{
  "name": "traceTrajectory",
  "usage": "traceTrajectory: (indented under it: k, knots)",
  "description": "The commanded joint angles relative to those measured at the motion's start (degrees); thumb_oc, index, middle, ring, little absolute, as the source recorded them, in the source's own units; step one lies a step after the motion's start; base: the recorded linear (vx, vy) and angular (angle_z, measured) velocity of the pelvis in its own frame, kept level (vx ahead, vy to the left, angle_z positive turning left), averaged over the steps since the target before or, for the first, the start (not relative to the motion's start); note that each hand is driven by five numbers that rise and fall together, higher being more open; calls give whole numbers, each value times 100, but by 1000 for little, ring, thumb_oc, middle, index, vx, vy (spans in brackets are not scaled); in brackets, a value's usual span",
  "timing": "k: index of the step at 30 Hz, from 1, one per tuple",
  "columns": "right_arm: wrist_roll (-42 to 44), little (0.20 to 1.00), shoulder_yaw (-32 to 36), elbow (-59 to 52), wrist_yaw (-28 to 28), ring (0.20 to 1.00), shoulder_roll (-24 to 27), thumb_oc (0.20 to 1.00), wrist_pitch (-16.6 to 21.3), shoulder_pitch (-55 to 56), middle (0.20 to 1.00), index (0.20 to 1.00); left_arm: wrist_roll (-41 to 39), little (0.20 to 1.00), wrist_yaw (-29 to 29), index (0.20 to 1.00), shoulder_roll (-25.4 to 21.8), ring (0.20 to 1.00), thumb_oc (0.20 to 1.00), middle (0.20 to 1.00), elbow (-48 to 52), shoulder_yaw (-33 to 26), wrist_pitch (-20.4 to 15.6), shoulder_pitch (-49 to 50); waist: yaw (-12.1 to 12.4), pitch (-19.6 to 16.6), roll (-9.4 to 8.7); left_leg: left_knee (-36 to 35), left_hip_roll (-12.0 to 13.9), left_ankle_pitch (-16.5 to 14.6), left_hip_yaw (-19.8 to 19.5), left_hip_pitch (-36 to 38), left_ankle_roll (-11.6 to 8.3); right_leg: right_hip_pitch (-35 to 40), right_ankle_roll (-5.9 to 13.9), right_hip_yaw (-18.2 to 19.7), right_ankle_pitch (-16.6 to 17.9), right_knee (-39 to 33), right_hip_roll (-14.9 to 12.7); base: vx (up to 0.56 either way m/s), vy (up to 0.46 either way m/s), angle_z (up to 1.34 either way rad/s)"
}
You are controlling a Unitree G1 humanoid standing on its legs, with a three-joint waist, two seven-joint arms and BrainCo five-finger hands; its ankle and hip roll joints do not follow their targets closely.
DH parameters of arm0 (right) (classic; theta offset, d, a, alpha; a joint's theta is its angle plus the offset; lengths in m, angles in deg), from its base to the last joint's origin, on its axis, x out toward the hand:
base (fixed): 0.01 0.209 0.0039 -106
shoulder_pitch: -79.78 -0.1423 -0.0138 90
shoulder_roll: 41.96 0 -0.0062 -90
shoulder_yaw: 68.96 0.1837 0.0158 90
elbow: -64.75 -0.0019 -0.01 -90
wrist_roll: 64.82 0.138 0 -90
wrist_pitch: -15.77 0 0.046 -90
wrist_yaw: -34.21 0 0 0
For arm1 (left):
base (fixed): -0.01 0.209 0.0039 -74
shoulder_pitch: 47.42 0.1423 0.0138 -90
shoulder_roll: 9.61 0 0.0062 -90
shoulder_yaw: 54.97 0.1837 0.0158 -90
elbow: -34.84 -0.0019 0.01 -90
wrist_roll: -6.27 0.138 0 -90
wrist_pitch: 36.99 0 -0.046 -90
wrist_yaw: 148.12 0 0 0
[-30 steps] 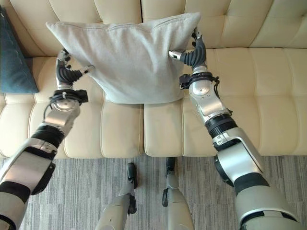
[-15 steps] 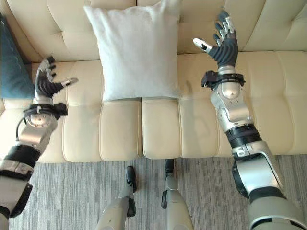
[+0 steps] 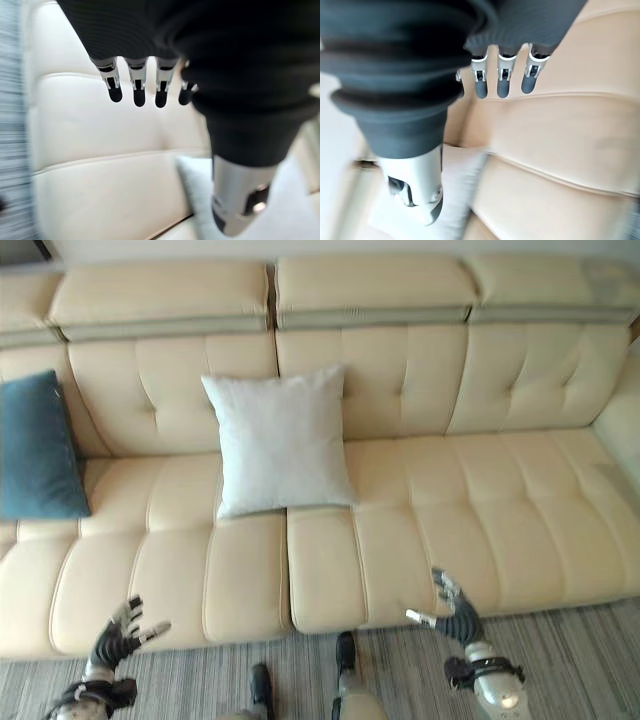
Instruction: Pick up all the scattered cushions and arrange them neatly on the sofa.
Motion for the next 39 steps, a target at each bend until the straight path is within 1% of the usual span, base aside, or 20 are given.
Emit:
traceTrajectory:
  k: [1,6,10,13,15,16,18,20,21,23,24,26,27,28,29,30,31,33,37,39]
  knots:
    - [-312,1000,29,-146,-16,1000,190,1000,174,-833,1000,1000,439,1000,-34,1000,-88,1000,1000,1000,-6,-127,-104,-611,25,166,77,109,-118,-275,-344,198,-89,631,639,-99,-874,660,-187,-13,47,-23]
    - [-488,1000,-213,577,-96,1000,26,1000,16,-836,1000,1000,627,1000,-18,1000,-11,1000,1000,1000,-211,100,-43,-605,3,101,-34,274,-142,-514,-279,457,3,817,663,32,-903,649,-175,-50,64,-10]
    - [-471,1000,-303,659,-155,1000,-16,1000,-12,-921,1000,1000,640,1000,39,1000,-147,1000,1000,1000,-129,162,-68,-785,-7,216,-125,256,-138,-483,-210,366,61,647,718,142,-777,650,-164,-177,40,-18]
    - [-461,1000,-407,663,-156,1000,-72,1000,-27,-1022,1000,1000,626,1000,87,1000,-305,1000,1000,1000,-62,173,-84,-986,18,413,-213,222,-109,-405,-143,224,115,215,801,185,-653,1090,-133,-229,-6,-39]
    - [-441,1000,-488,733,-172,1000,-134,1000,-39,-1100,1000,1000,618,1000,85,1000,-378,1000,1000,1000,-10,207,-72,-1106,73,546,-205,297,-17,-314,-175,66,141,69,819,120,-805,1630,-92,-294,-54,-29]
    - [-478,1000,-548,745,-157,1000,-155,1000,-36,-1096,1000,1000,652,1000,70,1000,-415,1000,1000,1000,39,250,-62,-1139,102,580,-157,372,46,-193,-244,-87,154,171,723,84,-1108,2128,-11,-298,-66,-11]
    - [-499,1000,-571,722,-152,1000,-145,1000,-9,-1078,1000,1000,657,1000,48,1000,-414,1000,1000,1000,30,241,-58,-1099,180,504,-97,360,106,-90,-254,-194,141,289,653,80,-1297,2523,90,-247,-101,2]
    - [-523,1000,-583,665,-153,1000,-169,1000,-19,-1068,1000,1000,634,1000,40,1000,-356,1000,1000,1000,-3,236,-50,-1036,317,430,-163,372,86,-18,-285,-311,81,643,535,-35,-1571,2160,60,-175,-187,12]
    - [-502,1000,-610,734,-186,1000,-169,1000,-34,-1094,1000,1000,601,1000,69,1000,-295,1000,1000,1000,-88,232,-43,-1085,396,370,-240,455,87,178,-342,-568,-33,957,392,-60,-1761,1490,176,-186,-255,10]
    - [-457,1000,-584,668,-239,1000,-116,1000,-30,-1102,1000,1000,523,1000,85,1000,-206,1000,1000,1000,-51,264,-60,-1107,414,390,-251,554,170,389,-369,-844,-220,1076,299,-37,-1714,928,287,-194,-220,21]
    - [-457,1000,-584,669,-239,1000,-114,1000,-29,-1104,1000,1000,523,1000,85,1000,-204,1000,1000,1000,-51,264,-59,-1108,405,385,-244,561,174,390,-380,-857,-223,1078,295,-46,-1703,910,293,-147,-122,31]
    - [-445,1000,-547,665,-269,1000,-60,1000,-21,-1064,1000,1000,490,1000,95,1000,-94,1000,1000,1000,-51,290,-68,-1146,384,435,-198,603,217,539,-441,-983,-378,1138,237,-108,-1585,613,368,-164,-100,18]
    - [-426,1000,-521,679,-299,1000,-46,1000,-23,-1059,1000,1000,466,1000,107,1000,-34,1000,1000,1000,-64,309,-72,-1162,388,478,-198,655,223,531,-479,-1020,-413,1164,235,-148,-1541,522,360,-258,-100,28]
    - [-397,1000,-473,625,-316,1000,10,1000,-40,-1046,1000,1000,422,1000,75,1000,52,1000,1000,1000,-27,351,-70,-1125,389,530,-227,885,107,318,-766,-1056,-349,1116,230,-156,-1446,469,316,-263,-62,15]
    - [-393,1000,-468,653,-295,1000,18,1000,-35,-1026,1000,1000,440,1000,12,1000,119,1000,1000,1000,16,388,-62,-1031,335,512,-285,1145,-60,-37,-984,-953,-244,1035,239,-127,-1326,476,228,-210,-25,10]
    - [-386,1000,-478,667,-284,1000,10,1000,-37,-1022,1000,1000,431,1000,-1,1000,140,1000,1000,1000,8,390,-67,-978,322,501,-304,1230,-130,-199,-1088,-863,-219,994,250,-91,-1284,499,202,-82,41,-17]
    - [-403,1000,-500,679,-275,1000,-13,1000,-49,-1006,1000,1000,426,1000,-10,1000,164,1000,1000,1000,54,420,-73,-916,315,486,-297,1276,-200,-261,-1246,-769,-216,966,256,-28,-1254,509,216,-11,44,-18]
    - [-421,1000,-510,688,-267,1000,-25,1000,-39,-981,1000,1000,445,1000,-8,1000,164,1000,1000,1000,70,438,-70,-877,310,458,-282,1189,-211,-300,-1318,-694,-192,970,251,12,-1257,506,235,40,38,-28]
    - [-384,1000,-426,735,-235,1000,-92,1000,-39,-820,1000,1000,570,1000,-81,1000,74,1000,1000,1000,39,503,-43,-824,203,264,-251,733,-142,-265,-1170,-346,-130,994,291,18,-1256,511,242,96,68,-13]
    - [-271,1000,-370,791,-230,1000,-167,1000,-73,-810,1000,1000,661,1000,-82,1000,-18,1000,1000,1000,81,517,-27,-855,126,214,-247,544,-173,-283,-1088,-175,-80,954,340,129,-1231,585,227,61,110,-20]
